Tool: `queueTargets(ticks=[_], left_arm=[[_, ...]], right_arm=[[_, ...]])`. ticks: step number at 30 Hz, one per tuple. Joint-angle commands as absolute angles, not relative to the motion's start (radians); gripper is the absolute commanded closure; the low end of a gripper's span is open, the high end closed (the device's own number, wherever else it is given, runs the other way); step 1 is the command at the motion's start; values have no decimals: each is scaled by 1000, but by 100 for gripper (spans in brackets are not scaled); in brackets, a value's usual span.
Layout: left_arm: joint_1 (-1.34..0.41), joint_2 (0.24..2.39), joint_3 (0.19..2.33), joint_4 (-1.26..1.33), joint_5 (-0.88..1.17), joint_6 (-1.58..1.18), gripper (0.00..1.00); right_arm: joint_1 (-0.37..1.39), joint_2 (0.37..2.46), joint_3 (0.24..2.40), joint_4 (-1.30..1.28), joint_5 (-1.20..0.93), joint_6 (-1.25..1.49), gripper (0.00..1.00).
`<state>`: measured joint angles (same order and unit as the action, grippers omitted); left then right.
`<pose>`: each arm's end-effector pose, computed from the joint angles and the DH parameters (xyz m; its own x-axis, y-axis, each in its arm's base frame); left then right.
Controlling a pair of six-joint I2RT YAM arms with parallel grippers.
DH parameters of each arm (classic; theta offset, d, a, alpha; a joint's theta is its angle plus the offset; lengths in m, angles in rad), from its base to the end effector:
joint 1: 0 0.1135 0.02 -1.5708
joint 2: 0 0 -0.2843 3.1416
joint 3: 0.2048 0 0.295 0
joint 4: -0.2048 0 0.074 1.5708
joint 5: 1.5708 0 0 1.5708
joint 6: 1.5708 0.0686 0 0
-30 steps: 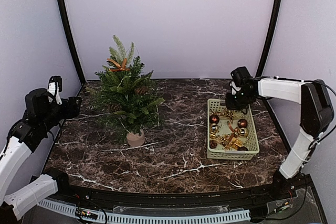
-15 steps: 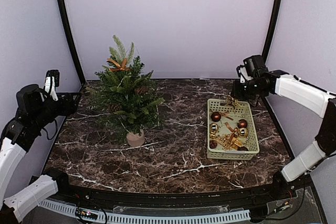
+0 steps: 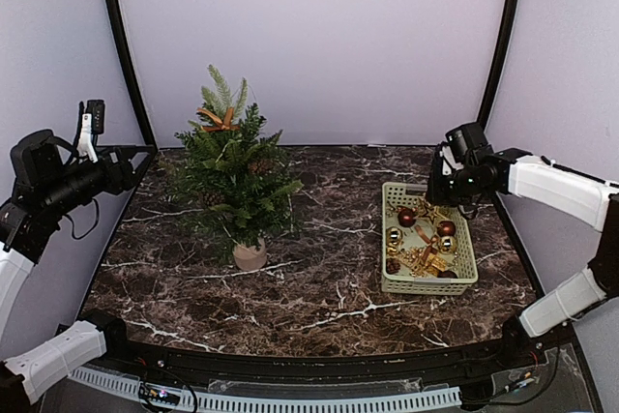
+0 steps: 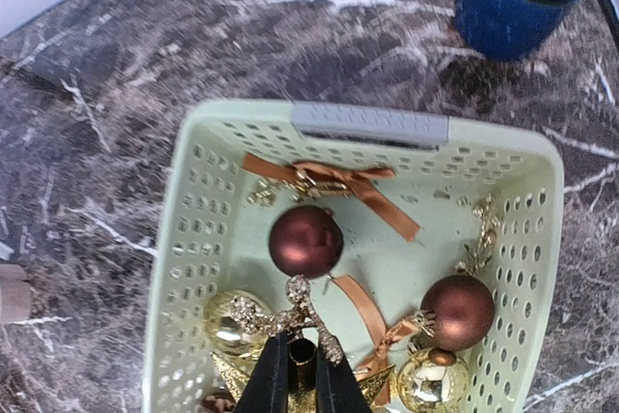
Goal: Decorate the small christmas tree
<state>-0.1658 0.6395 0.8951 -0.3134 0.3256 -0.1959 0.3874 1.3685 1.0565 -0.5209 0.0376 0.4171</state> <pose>0.1886 -0.0538 0.4062 -0.1476 -0.1623 -0.9756 0.4512 0.8667 -0.2124 0.3270 0.1306 0.2550 -0.7698 0.1232 -0.6263 -0.0462 0.9679 0.2471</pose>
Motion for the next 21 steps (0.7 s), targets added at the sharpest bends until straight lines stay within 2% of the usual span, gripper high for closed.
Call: queueTargets(ticks=[1, 10, 12, 15, 21], left_arm=[[-163, 627, 880, -341, 363, -208, 34], [-163, 603, 847, -362, 321, -228, 34], [-163, 605, 843, -359, 322, -233, 34], [-163, 613, 838, -352, 321, -233, 35], [-163, 623, 846, -372, 299, -206, 34]], right_arm=[[392, 1452, 1000, -456, 103, 454, 91], [390, 1658, 1120, -415, 163, 430, 90], [390, 1684, 1144, -418, 160, 423, 85], [389, 1706, 1153, -427, 151, 418, 72], [390, 1670, 1114, -452, 151, 412, 55]])
